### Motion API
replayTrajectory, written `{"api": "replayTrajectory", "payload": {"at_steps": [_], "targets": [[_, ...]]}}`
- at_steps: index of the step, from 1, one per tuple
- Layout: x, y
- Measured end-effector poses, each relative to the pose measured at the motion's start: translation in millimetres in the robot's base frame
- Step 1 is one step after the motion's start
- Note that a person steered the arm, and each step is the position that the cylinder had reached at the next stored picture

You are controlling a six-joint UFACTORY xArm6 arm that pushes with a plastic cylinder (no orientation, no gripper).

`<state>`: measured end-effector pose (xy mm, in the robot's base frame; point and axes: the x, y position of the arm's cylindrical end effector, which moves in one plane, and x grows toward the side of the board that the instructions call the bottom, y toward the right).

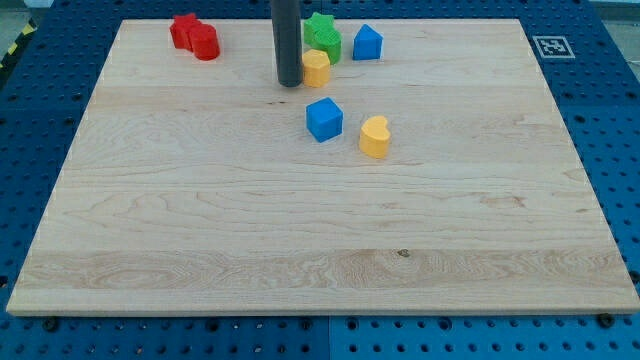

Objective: Move the yellow hexagon into the green circle

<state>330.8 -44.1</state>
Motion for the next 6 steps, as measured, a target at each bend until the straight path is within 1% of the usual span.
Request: {"api": "replayTrajectory", "payload": {"at_steps": [1, 2, 3, 4, 5, 6], "targets": [[14, 5], [14, 10], [11, 30], [7, 31], [-19, 33], [-33, 34]]}}
